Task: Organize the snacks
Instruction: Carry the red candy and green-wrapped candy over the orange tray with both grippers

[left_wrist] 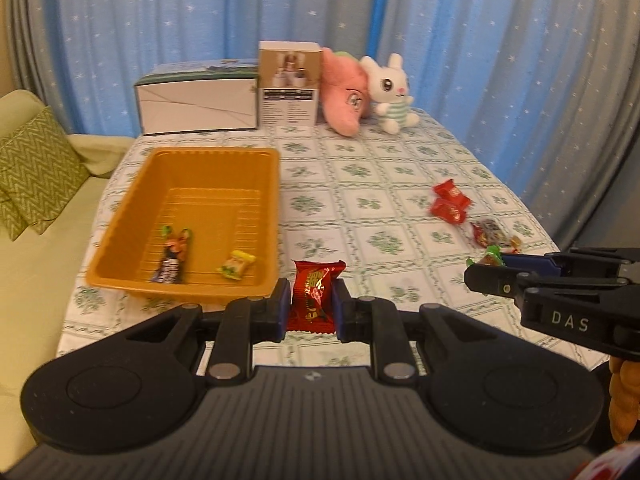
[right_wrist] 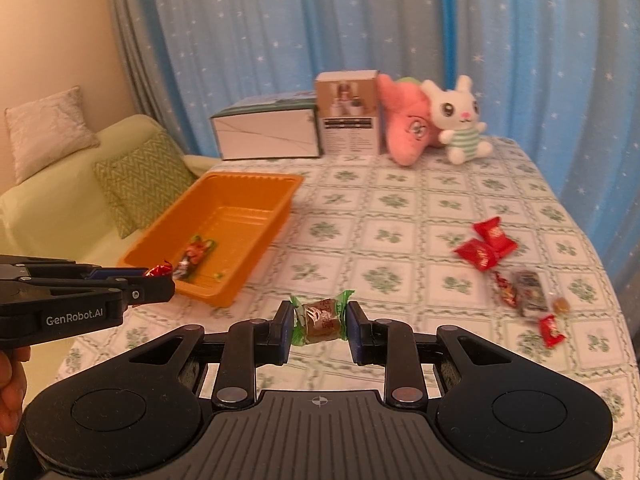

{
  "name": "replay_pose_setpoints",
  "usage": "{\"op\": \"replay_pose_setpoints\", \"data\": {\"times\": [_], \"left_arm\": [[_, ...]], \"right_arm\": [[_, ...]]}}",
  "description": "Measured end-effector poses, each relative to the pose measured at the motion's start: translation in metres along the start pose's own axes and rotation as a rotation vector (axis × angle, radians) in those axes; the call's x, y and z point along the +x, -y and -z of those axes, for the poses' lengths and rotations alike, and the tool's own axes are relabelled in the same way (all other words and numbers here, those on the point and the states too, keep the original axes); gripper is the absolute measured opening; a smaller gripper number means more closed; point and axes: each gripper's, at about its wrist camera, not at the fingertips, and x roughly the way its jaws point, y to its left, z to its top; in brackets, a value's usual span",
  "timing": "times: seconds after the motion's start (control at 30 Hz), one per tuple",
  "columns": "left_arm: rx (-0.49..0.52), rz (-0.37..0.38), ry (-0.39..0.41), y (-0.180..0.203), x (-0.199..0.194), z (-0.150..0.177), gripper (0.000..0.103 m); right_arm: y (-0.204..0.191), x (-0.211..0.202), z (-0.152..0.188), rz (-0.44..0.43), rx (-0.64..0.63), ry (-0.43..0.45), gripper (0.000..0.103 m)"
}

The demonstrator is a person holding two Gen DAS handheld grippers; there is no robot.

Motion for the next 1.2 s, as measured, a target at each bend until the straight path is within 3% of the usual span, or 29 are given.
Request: {"op": "replay_pose_setpoints", "data": {"times": [0.63,1.2], "left_arm": [[-0.035,-0.043,0.003,-0.057,-0.005,0.000,0.019],[-0.022,-0.088,-0.036,-0.116,0.040,-0.021,0.019]], "right_arm": [[-0.052,0.040,-0.013,-0.075,-0.062,-0.028,0.028],[-0.079,0.111,-0.043,-0.142,-0.054,-0.039,0.028]]}}
